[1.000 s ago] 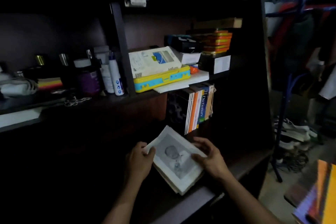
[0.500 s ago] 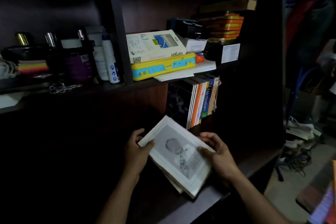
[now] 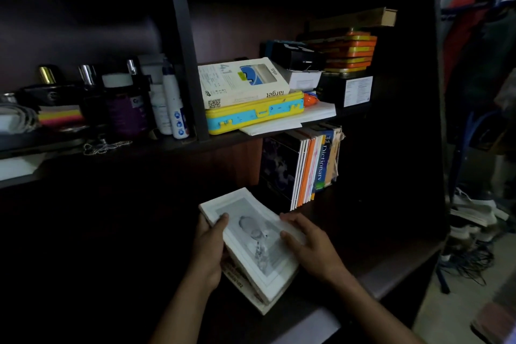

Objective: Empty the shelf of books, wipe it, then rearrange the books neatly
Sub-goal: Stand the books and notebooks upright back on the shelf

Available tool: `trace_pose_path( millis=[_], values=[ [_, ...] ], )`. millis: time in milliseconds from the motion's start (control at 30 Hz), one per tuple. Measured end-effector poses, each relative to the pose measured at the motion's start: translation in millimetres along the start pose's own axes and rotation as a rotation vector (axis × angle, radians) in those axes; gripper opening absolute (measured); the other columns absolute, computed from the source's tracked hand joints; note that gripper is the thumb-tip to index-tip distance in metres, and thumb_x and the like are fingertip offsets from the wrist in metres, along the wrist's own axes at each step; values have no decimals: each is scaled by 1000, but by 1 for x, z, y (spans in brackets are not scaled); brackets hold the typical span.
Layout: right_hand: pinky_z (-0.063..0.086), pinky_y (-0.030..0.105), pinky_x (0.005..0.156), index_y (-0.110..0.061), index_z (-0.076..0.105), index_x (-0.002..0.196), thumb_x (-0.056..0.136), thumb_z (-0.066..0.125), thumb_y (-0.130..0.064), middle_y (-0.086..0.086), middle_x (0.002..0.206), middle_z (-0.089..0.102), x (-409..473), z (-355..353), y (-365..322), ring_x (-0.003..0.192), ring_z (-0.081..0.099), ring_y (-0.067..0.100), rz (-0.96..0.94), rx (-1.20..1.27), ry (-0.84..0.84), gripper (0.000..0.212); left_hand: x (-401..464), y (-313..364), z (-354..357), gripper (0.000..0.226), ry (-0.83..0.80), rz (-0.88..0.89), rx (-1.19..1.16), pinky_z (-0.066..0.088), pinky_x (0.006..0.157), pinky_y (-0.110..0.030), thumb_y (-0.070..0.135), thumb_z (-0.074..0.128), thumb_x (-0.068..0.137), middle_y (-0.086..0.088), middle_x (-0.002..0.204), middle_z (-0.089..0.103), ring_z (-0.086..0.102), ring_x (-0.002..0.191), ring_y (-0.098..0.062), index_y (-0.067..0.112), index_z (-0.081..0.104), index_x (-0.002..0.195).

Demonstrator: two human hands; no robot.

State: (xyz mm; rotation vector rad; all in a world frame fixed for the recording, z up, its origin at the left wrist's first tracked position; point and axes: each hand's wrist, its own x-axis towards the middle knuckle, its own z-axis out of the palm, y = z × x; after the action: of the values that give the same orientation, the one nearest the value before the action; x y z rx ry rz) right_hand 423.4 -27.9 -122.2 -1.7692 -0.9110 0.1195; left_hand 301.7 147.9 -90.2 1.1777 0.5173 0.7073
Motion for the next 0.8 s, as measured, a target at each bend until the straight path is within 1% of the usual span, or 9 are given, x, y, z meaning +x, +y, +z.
trace_pose_path(
  millis=[100, 167, 233, 367, 533, 600, 667, 733, 800],
  values=[
    [37, 37, 112, -35, 56, 131, 88, 55, -67, -10, 144, 48, -5, 4, -5, 134, 41, 5, -173, -351, 148, 54, -5, 6, 6, 37, 85, 33, -90, 56, 74, -38, 12, 56, 101, -10, 119, 71, 70, 100, -26, 26, 55, 135],
    [36, 38, 105, -27, 56, 131, 87, 53, -74, -4, 138, 49, -11, 5, -14, 128, 44, 13, -359, -489, 241, 65, -10, 15, 15, 49, 94, 90, -216, 56, 73, -38, 6, 54, 101, -6, 124, 68, 69, 104, -24, 32, 48, 142],
    [41, 37, 93, -23, 57, 130, 85, 54, -76, -2, 129, 53, -15, 6, -21, 115, 50, 16, -474, -541, 198, 70, -9, 21, 31, 63, 38, 160, -245, 59, 76, -41, -1, 54, 99, -1, 130, 64, 67, 111, -23, 41, 42, 144],
    [52, 34, 83, -24, 53, 130, 92, 58, -51, -6, 122, 52, -14, 9, -18, 104, 52, 13, -397, -518, 186, 47, -15, 19, 62, 81, -197, 367, 38, 54, 98, -51, 3, 70, 87, 3, 147, 51, 56, 130, -24, 53, 38, 142],
    [53, 23, 75, -26, 51, 131, 100, 43, -35, -10, 114, 53, -13, 5, -15, 96, 54, 6, -298, -448, 314, 34, -6, -9, 43, 97, -437, 468, 215, 33, 115, -35, 39, 65, 88, 14, 166, 24, 28, 151, -9, 55, -5, 155],
    [48, 16, 73, -21, 58, 124, 102, 52, -27, -12, 107, 52, -12, 2, -15, 90, 55, 3, -258, -393, 368, 24, 5, -19, 35, 92, -450, 397, 329, 30, 116, -32, 37, 60, 89, 16, 165, 24, 29, 151, -9, 54, -3, 154],
    [44, 11, 69, -21, 60, 113, 100, 58, -20, -13, 102, 53, -14, 0, -14, 87, 57, 3, -226, -322, 416, 13, 11, -21, 33, 94, -388, 337, 430, 38, 109, -21, 19, 62, 89, 17, 161, 30, 40, 144, -10, 60, 2, 149],
    [50, 15, 70, -25, 58, 110, 99, 61, -20, -12, 103, 59, -15, -1, -16, 90, 62, 5, -180, -181, 427, 12, 13, -22, 33, 100, -442, 330, 594, 43, 102, -15, 4, 60, 93, 20, 156, 36, 51, 132, 0, 62, 2, 149],
    [54, 20, 70, -29, 55, 109, 98, 62, -21, -10, 105, 65, -16, -3, -18, 93, 66, 6, -147, -68, 448, 15, 11, -24, 33, 96, -525, 322, 762, 42, 100, -12, 11, 63, 95, 26, 154, 36, 50, 128, 8, 63, 5, 151]
  ],
)
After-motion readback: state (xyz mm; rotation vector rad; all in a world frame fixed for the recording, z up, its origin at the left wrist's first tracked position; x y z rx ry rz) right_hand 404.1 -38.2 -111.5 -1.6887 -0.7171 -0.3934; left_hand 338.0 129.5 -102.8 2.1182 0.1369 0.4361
